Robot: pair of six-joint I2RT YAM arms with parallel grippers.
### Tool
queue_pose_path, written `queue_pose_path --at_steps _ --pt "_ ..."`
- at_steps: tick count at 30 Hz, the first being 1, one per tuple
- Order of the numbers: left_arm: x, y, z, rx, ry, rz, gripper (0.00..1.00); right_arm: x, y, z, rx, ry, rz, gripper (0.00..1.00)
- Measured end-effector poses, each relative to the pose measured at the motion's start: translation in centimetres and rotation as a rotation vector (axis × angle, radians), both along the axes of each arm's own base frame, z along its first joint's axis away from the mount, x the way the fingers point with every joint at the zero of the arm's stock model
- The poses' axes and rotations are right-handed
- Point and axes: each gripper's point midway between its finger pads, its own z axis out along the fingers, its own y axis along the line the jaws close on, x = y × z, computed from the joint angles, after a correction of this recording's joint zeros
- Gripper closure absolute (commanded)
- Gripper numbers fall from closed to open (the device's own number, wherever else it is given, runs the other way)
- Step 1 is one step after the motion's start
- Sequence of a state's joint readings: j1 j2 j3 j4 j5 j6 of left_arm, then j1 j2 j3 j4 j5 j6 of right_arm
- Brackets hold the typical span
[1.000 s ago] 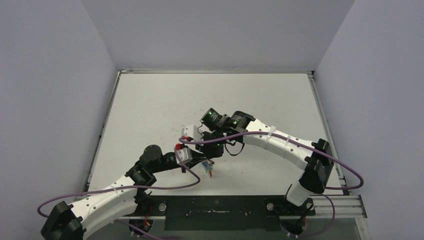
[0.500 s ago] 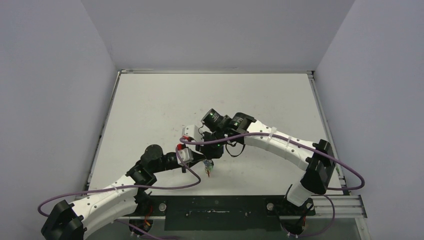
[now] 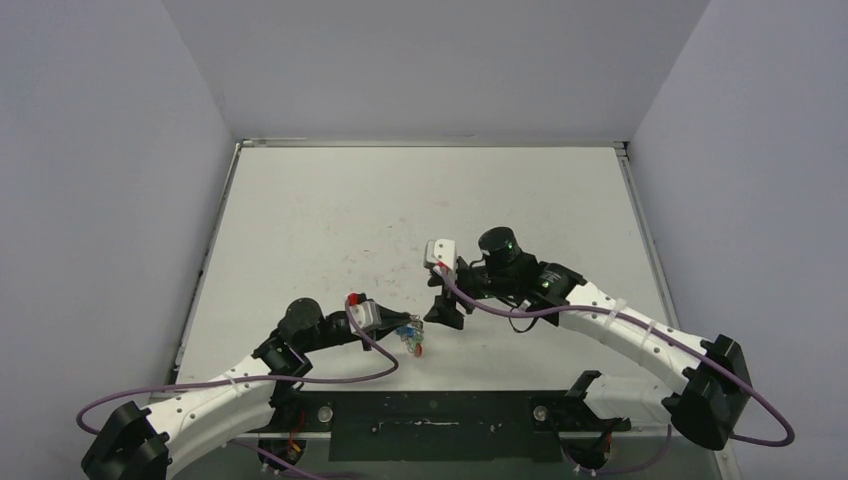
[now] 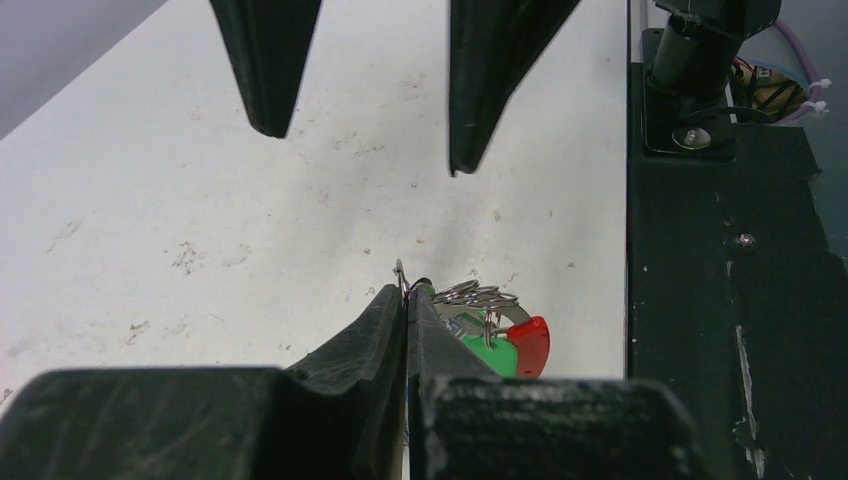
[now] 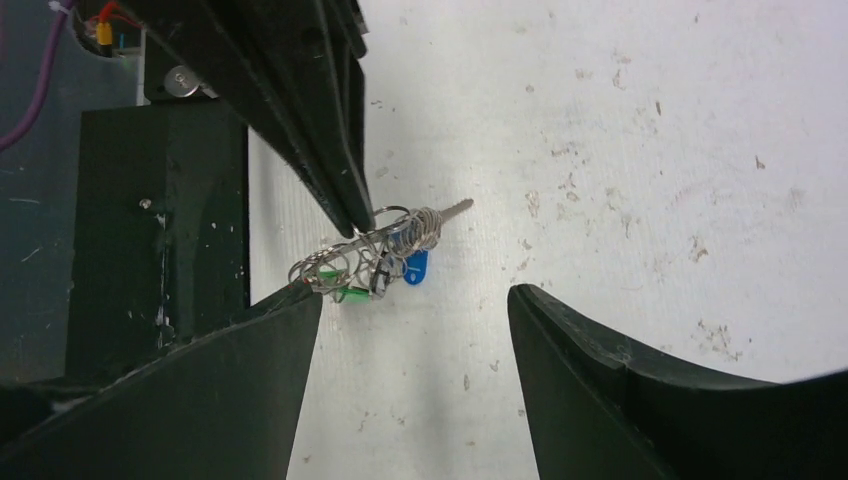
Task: Put the keys on the keyring
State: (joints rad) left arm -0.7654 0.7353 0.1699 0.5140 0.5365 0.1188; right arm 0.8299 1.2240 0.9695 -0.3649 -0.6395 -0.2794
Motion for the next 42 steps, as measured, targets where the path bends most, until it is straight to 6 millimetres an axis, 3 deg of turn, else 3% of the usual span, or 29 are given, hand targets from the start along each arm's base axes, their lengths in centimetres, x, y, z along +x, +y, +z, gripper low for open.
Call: queue_pose_path --at_steps 11,21,34,42 --pt "-0.2 -0.3 1.1 -0.038 -0.029 -0.018 1.0 -2.0 0.9 -1.3 0.231 -0.115 0.146 0.41" --pt "-0.2 -0.3 1.3 -0.043 -0.034 -0.02 1.0 -1.6 1.9 -1.7 0.28 -0.128 0.175 0.56" --pt "-0.3 -0.3 1.5 -0.048 -0.04 -0.02 1.0 -1.8 2.2 -3.2 0.269 -0.071 0.205 0.99" --pt "-0.3 -0.2 1.7 -0.052 -0.045 -0.02 1.0 -1.9 2.0 -3.1 0.278 -0.061 0.221 1.0"
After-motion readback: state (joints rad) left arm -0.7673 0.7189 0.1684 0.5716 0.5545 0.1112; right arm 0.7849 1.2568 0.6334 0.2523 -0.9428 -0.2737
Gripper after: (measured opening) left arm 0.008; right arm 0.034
